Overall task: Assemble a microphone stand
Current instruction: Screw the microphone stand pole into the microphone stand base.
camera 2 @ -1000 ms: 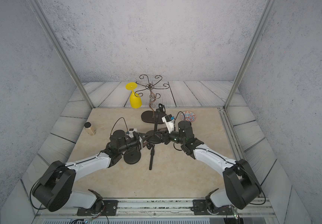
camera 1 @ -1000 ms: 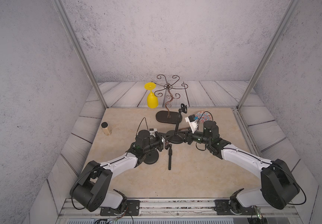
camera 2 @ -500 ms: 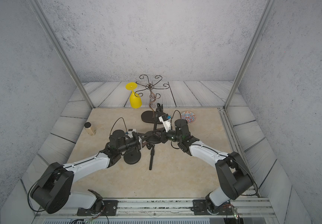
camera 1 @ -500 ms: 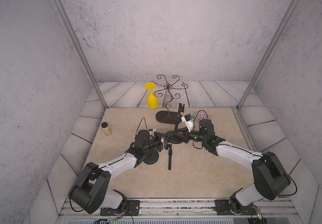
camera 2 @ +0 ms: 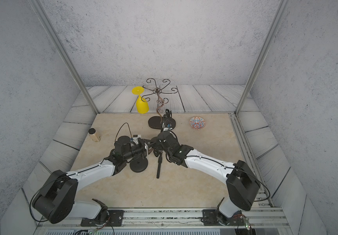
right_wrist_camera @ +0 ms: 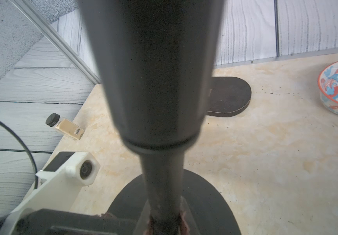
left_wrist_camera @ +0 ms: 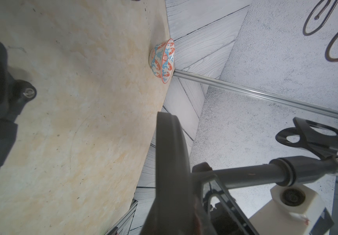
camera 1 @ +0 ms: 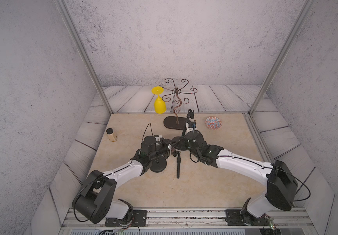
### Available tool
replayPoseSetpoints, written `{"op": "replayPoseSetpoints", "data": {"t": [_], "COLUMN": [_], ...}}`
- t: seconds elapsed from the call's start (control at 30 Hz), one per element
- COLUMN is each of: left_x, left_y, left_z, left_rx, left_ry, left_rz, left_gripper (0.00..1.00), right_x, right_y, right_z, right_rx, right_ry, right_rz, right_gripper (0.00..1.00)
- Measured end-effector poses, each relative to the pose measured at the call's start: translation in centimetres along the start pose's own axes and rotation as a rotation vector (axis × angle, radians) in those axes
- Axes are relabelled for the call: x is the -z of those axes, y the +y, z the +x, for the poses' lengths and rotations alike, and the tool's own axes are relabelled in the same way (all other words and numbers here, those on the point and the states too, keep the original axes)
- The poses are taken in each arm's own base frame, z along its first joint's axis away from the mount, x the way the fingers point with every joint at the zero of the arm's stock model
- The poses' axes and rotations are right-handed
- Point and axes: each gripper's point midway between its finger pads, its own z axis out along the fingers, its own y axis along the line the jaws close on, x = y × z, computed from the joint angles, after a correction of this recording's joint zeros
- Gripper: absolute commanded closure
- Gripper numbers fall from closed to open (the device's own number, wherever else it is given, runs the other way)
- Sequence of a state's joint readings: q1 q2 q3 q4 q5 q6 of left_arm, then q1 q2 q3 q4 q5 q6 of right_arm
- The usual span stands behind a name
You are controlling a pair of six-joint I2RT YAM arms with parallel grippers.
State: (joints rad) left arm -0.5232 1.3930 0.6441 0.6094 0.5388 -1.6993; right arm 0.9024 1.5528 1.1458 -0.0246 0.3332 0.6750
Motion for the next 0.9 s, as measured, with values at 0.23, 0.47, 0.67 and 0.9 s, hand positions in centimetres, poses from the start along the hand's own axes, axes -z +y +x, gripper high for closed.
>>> {"op": "replayPoseSetpoints", "data": {"t": [0.23, 0.47, 0.67, 0.9], "left_x": [-0.2, -0.1, 0.4, 0.4], "left_y": [-0.1, -0.5, -1.0, -1.1], "left_z": [0.8, 0.9, 1.0, 1.0], "left_rx": [-0.013, -0.015, -0.019, -0.019], "left_ry": [0.031, 0.029, 0.022, 0.022], "left_rz": [0.005, 0.018, 0.033, 0.035], "left_gripper": [1.0, 1.0, 1.0, 1.0], "right_x": [3.6, 4.1, 4.0, 2.6], "right_y": [0.9, -1.6, -1.2, -0.1], "right_z": [0.6, -0.9, -1.3, -1.0], "right_rx": [0.121, 0.164, 0.227, 0.261], "right_ry": [-0.017, -0.015, 0.002, 0.051], "right_rz": [-0.205, -0.448, -0.631, -0.752], "right_gripper": [0.33, 0.43, 0.53, 0.71]}}
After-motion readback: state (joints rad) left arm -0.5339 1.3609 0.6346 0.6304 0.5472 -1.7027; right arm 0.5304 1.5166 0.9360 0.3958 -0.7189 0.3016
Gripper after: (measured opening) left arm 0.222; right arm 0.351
